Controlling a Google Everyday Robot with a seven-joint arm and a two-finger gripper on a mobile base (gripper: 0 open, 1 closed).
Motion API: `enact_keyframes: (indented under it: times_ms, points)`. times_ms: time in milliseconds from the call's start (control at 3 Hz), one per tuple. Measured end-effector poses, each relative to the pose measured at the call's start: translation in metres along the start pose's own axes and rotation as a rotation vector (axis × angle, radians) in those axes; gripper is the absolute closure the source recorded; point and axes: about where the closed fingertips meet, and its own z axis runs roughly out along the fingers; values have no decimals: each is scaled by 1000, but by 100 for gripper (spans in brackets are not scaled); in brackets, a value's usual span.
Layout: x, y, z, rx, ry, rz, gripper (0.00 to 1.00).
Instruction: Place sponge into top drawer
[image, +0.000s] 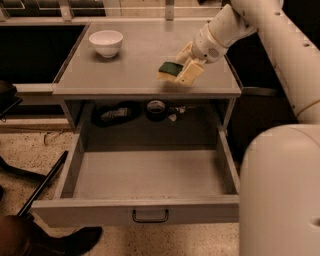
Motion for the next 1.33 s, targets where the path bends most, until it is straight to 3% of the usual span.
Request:
enact_keyframes:
  times_ms: [333,667,1000,1333]
  points:
    - [-15,58,8,-122,-33,-23,100]
    - [-7,78,34,-192,-19,-10,100]
    - [-8,82,37,-194,-21,-9,100]
    - [-16,117,18,-194,-44,34,100]
